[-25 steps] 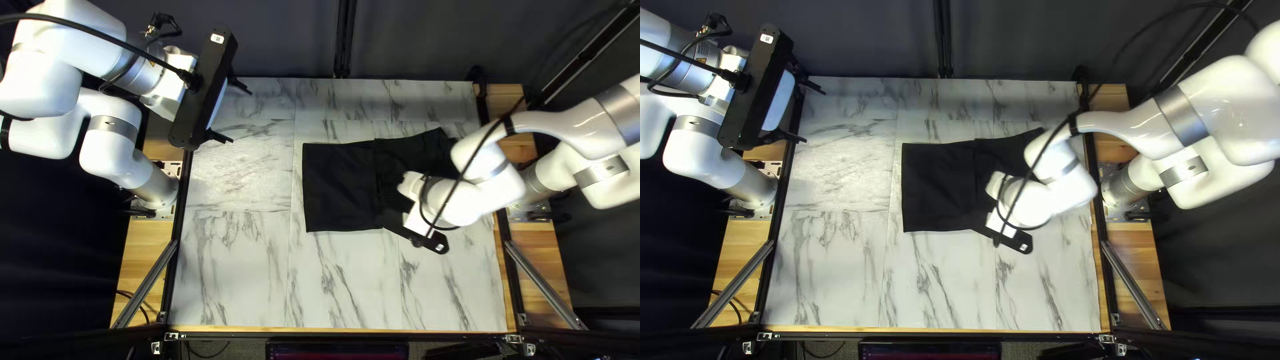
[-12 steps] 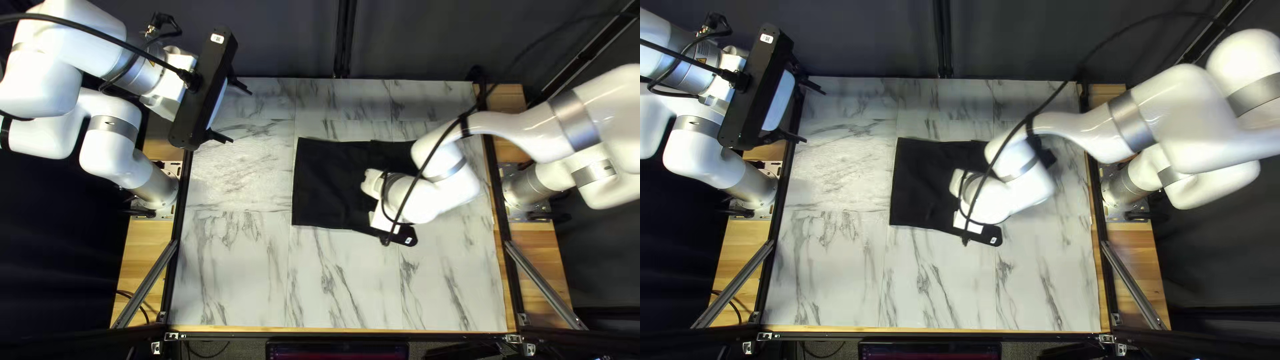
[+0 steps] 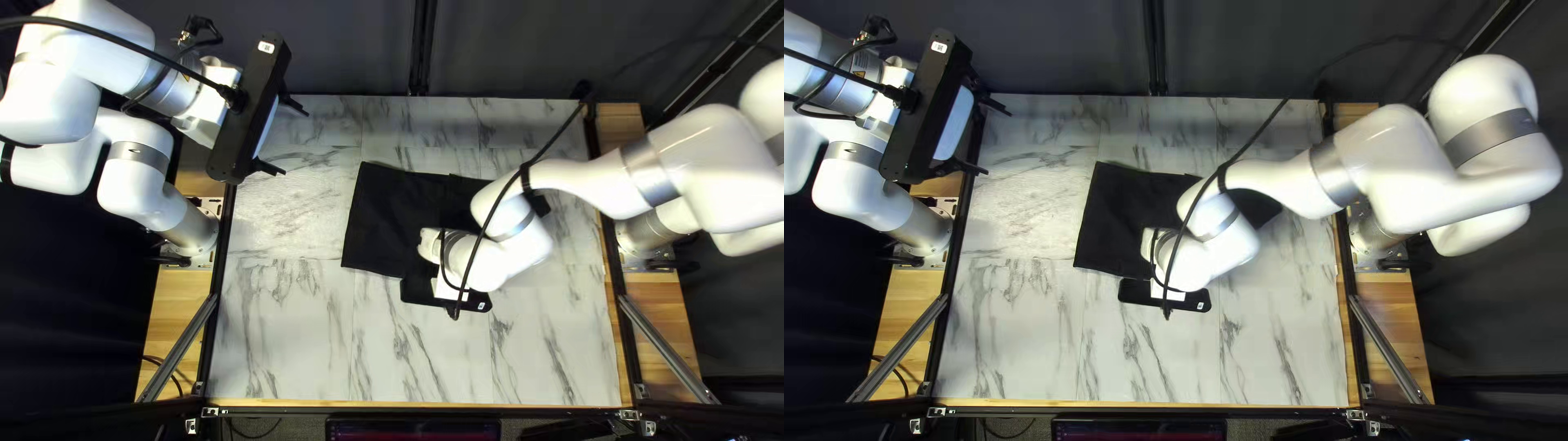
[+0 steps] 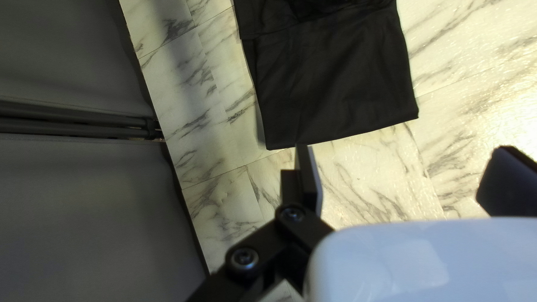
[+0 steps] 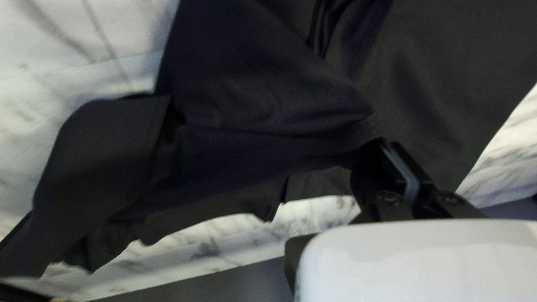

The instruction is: Fold t-shirt

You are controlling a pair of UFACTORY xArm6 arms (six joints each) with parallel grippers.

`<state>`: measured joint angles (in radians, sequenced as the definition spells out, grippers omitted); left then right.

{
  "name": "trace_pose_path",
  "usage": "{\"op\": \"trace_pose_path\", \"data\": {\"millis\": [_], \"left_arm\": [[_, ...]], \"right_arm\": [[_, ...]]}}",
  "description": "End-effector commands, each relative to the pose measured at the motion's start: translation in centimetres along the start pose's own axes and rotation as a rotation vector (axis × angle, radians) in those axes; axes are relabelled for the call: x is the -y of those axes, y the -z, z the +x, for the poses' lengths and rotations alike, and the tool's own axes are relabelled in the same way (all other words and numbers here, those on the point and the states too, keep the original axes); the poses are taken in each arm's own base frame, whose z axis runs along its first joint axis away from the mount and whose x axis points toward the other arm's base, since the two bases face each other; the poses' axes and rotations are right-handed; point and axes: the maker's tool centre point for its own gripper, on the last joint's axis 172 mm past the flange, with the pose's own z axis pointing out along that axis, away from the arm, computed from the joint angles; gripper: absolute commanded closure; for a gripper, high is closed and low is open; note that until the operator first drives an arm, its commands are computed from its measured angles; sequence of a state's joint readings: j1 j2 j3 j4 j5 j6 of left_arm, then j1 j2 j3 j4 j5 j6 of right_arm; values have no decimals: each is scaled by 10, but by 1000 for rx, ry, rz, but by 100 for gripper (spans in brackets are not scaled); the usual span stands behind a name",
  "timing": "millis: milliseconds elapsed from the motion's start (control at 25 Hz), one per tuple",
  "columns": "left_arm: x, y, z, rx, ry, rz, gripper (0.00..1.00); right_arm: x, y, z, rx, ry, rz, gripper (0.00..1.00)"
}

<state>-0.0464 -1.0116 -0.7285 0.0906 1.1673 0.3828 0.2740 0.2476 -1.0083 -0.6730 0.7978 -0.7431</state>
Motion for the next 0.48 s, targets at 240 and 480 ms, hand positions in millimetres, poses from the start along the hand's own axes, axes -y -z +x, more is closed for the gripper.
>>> {"op": "trace_pose_path", "data": {"millis": [240, 480], "left_arm": [[0, 0, 0, 0, 0, 0, 0], [0, 0, 0, 0, 0, 0, 0]], "right_arm": [[59, 48, -45, -3, -63, 24, 0], [137, 53, -85, -5, -122, 100, 0]]}}
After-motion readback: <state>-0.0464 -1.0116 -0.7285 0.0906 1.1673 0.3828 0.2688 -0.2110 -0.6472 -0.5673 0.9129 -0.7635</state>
